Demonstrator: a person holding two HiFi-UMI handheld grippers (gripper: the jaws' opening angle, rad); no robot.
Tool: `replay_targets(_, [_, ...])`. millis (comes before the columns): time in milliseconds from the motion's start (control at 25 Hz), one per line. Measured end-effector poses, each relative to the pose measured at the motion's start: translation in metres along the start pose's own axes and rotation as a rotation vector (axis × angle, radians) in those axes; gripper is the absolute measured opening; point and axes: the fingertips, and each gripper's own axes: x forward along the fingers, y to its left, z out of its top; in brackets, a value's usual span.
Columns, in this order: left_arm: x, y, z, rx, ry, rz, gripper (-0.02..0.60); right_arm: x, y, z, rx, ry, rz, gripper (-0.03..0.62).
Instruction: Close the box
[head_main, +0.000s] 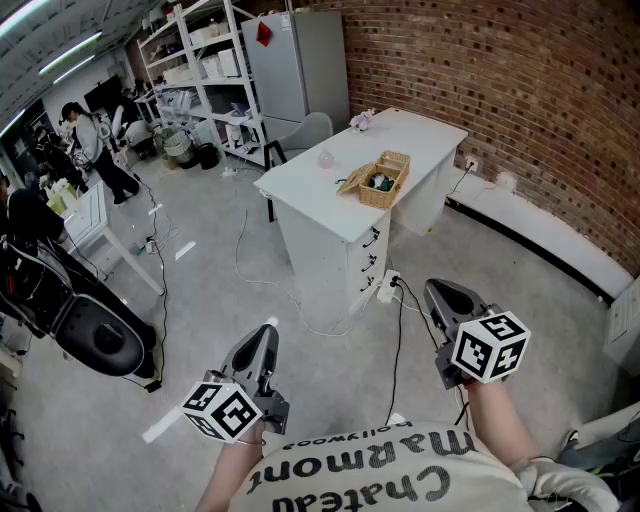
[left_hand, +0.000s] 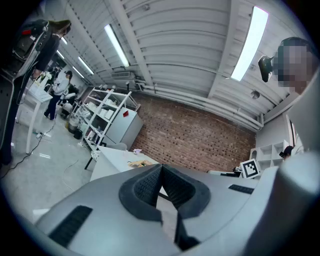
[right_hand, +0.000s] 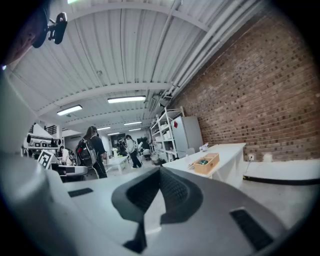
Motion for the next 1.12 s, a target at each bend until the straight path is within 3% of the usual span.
replay_targets(440, [-0.01,0.0,-0.008,-0.012,-0.024,0.028,0.0,-0.009,-0.003,-0.011,-0.005,0.013,0.012,0.003])
replay_targets(680, [-0.007,0.01,-0.025,-0.025,-0.005,0.062,0.0,0.002,-0.011,-0.027,0.071,0.025,0.044,0.003])
replay_targets(920, [0.011,0.044,-0.021,-0.069,0.008,0.088,0.0,0.039,-0.012,-0.032,0.07,0.07,0.039,0.003])
replay_targets(1120, [0.048,0.082,-0.016,-0.075,0.026,0.068,0.0,0.087,-0.019,-0.038,0.055,0.113,0.015,0.003])
